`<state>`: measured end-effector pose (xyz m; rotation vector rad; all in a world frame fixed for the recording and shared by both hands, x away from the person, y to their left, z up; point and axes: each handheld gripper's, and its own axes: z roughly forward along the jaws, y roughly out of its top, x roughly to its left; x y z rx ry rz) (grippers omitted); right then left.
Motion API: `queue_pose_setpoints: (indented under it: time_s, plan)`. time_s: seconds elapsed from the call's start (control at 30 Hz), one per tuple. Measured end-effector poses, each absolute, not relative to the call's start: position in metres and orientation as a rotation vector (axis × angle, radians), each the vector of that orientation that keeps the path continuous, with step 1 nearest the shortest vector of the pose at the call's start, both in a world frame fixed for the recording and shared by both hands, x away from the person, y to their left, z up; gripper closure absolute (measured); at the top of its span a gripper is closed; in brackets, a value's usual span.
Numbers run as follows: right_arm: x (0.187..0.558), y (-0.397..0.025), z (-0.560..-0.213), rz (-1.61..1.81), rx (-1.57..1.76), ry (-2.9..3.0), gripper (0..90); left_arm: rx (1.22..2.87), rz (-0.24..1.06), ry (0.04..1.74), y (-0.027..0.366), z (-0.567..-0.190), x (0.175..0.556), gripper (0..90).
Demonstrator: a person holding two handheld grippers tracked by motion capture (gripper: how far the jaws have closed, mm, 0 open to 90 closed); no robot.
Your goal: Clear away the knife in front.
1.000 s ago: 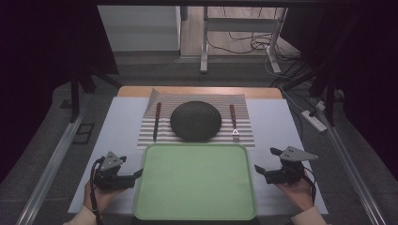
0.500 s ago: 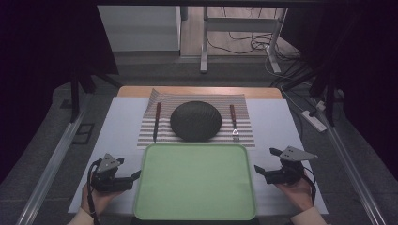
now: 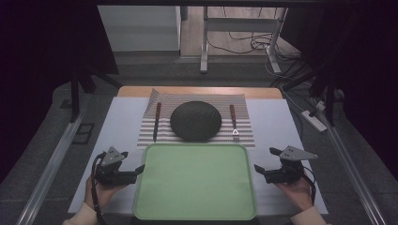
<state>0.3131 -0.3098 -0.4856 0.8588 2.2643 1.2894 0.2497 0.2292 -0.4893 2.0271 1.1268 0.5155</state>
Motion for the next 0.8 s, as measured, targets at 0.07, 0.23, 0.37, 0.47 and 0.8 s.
queue_pose_setpoints:
  time_s: [0.07, 0.23, 0.37, 0.47, 0.8]
  plan:
    - [0.314, -0.309, -0.486, 1.284, 0.861, 2.269, 7.6, 2.029, 0.522, 1.118, 0.226, -0.487, 0.253, 18.2]
    - [0.314, -0.309, -0.487, 1.284, 0.859, 2.278, 7.6, 1.999, 0.518, 1.122, 0.223, -0.480, 0.264, 19.1]
    - [0.313, -0.309, -0.487, 1.280, 0.852, 2.284, 7.6, 1.998, 0.508, 1.119, 0.220, -0.477, 0.270, 19.3]
    - [0.314, -0.308, -0.487, 1.277, 0.855, 2.286, 7.6, 2.004, 0.505, 1.117, 0.219, -0.477, 0.272, 19.3]
    - [0.314, -0.307, -0.488, 1.272, 0.856, 2.297, 7.6, 2.028, 0.496, 1.095, 0.212, -0.472, 0.285, 19.3]
